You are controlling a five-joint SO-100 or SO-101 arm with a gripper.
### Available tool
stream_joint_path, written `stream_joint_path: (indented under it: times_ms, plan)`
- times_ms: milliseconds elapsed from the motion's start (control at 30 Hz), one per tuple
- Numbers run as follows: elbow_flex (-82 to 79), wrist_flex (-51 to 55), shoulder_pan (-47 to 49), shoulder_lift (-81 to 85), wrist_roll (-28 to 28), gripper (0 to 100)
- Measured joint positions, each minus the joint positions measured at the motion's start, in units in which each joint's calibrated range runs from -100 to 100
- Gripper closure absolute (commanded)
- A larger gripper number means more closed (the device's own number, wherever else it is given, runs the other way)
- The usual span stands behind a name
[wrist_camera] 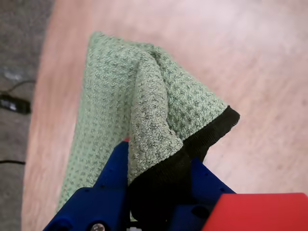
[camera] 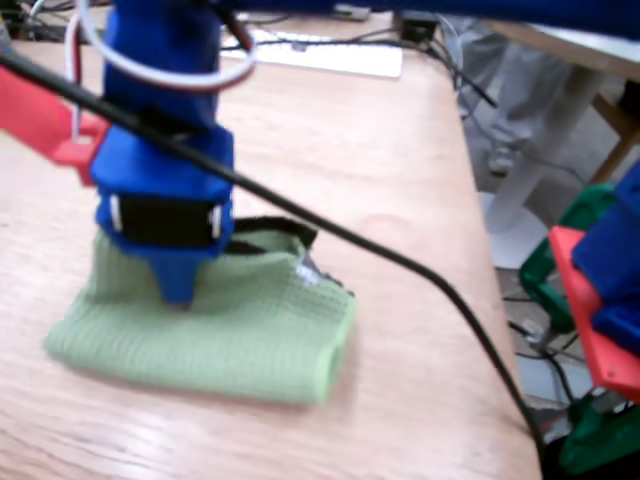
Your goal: Clean the table
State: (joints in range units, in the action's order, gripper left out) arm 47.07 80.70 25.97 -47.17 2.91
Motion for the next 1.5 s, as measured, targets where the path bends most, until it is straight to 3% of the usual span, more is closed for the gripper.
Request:
stream_joint_path:
  times_ms: [467,767,900,1033,1100,1233,1367,1500]
  plan:
    - [1.3,-2.0,-53.8,-7.8,11.1,100]
    - [1.4,-2.0,-81.5,-9.0,18.0,100]
    - [2.1,-3.0,-87.2,-8.4,18.7,100]
    - [8.8,-2.8,-86.3,4.8,18.8,100]
    - [11.5,-2.8,-78.1,14.4,18.5,100]
    - [12.0,-2.8,-54.8,31.5,18.2,100]
    - [12.7,-5.1,-21.8,35.0,14.6,100]
    - [22.8,-23.6,-10.5,20.4,12.3,100]
